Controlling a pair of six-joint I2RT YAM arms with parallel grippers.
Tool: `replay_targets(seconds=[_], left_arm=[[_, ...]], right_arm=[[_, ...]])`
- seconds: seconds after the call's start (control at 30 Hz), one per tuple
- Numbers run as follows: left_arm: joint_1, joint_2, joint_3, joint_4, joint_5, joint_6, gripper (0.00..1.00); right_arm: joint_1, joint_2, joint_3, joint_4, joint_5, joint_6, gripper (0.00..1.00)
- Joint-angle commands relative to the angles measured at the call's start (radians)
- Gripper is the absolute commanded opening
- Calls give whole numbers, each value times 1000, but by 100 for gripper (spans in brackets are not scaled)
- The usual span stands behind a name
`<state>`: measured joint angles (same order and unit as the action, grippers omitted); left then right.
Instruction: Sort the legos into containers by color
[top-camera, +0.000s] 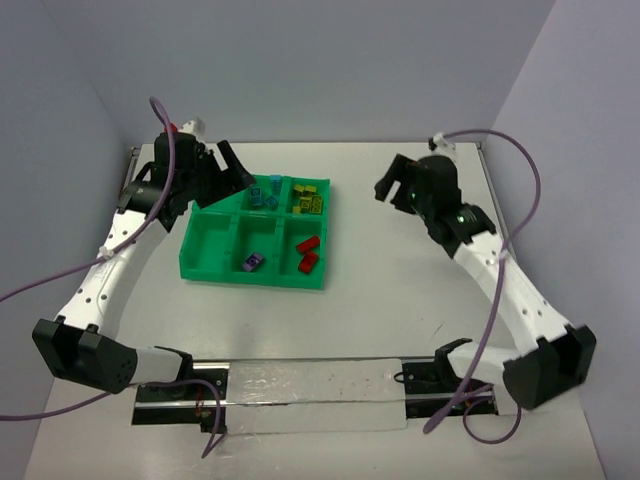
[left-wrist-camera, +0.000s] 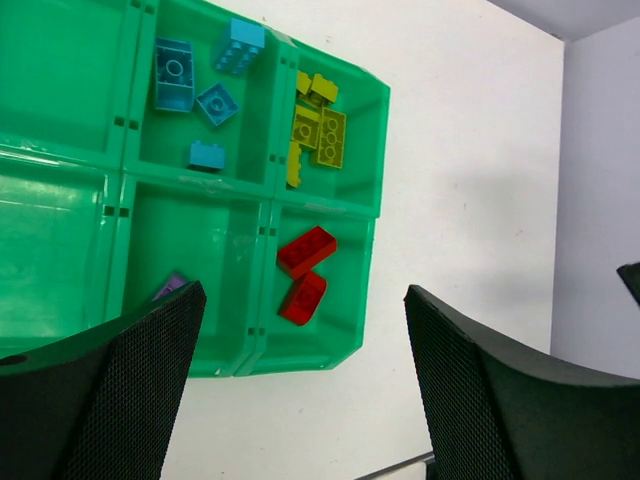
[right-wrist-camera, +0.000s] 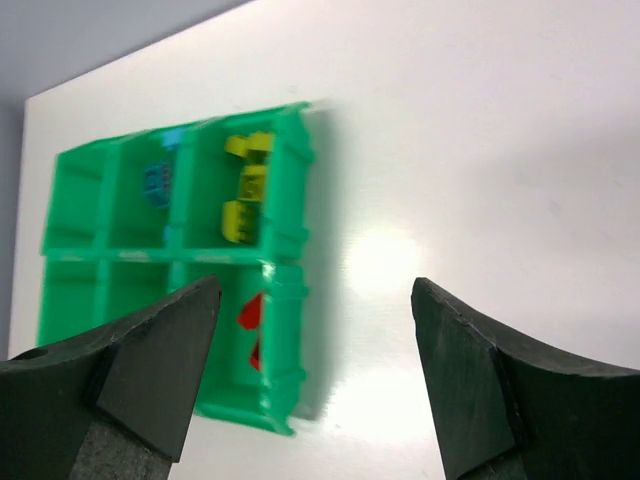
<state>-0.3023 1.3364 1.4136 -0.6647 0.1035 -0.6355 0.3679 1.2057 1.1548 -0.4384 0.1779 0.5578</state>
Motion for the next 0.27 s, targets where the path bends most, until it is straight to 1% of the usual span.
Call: replay_targets(seconds=[0.0, 0.1, 0.23], left_arm=[[-5, -41, -14, 72, 37, -46, 88], [-6, -49, -44, 110, 68, -60, 88], [-6, -38, -35, 97, 54, -41, 88]], right_arm=[[-3, -152, -180, -69, 105, 14, 84], [-6, -231, -241, -114, 140, 33, 84], [-7, -252, -266, -160, 172, 60, 85]])
